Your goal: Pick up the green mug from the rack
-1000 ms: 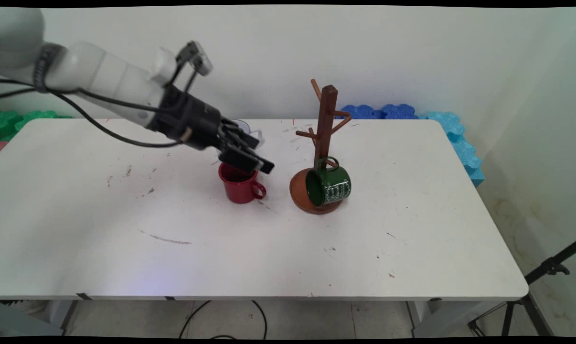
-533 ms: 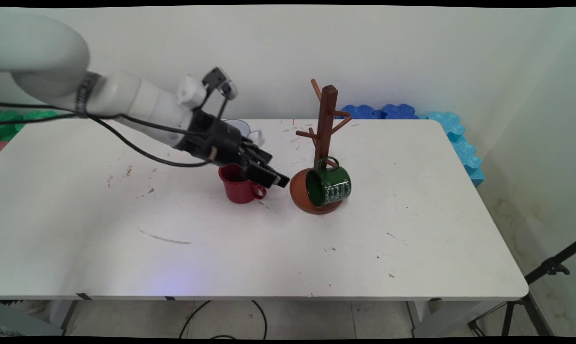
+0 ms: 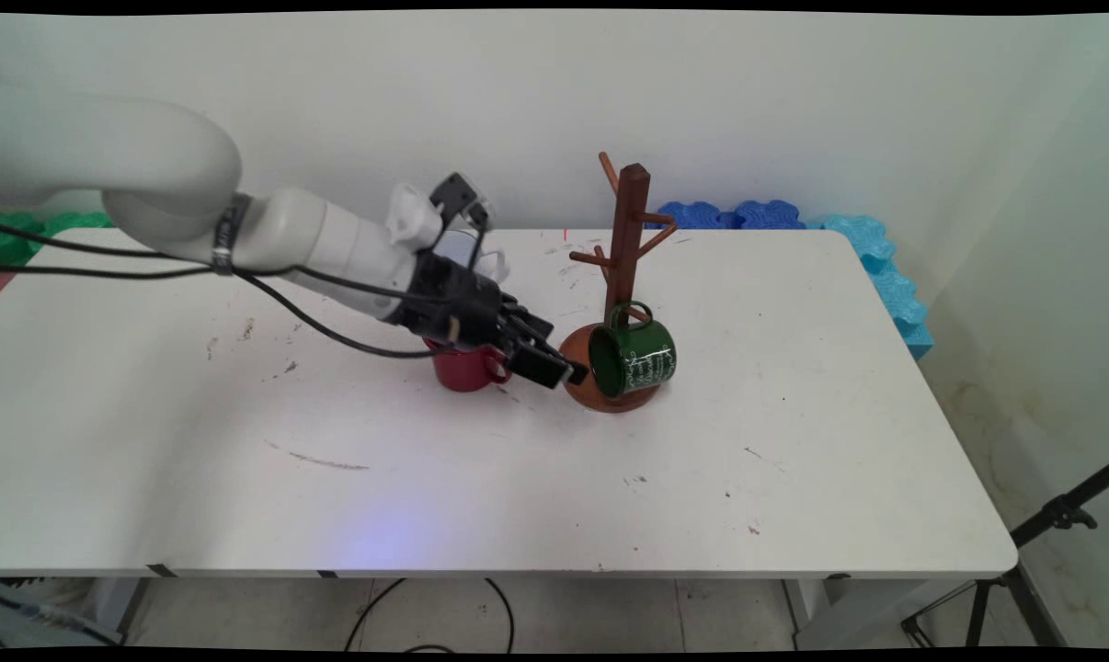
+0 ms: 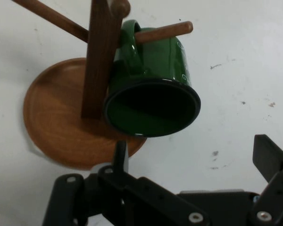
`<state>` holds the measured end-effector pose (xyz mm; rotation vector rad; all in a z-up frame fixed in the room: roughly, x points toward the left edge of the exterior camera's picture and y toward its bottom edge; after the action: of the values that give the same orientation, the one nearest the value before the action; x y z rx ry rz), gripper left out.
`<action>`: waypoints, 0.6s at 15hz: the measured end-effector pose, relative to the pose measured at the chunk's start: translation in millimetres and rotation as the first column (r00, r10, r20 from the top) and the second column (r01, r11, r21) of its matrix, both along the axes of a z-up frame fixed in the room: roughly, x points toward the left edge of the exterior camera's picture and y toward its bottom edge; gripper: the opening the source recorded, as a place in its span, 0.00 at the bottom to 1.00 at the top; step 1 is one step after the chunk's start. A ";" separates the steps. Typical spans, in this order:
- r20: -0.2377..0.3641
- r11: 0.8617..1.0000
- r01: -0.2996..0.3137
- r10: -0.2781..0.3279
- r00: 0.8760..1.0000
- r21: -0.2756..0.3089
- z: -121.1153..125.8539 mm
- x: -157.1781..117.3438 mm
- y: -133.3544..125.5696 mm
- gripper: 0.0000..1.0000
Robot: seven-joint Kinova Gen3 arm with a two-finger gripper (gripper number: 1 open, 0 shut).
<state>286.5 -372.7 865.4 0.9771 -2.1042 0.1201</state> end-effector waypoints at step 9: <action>-0.074 0.999 -0.016 0.013 0.997 -0.033 -41.9 -22.6 -1.0 1.00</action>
<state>263.8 -373.7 823.6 0.9625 -2.0218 0.1244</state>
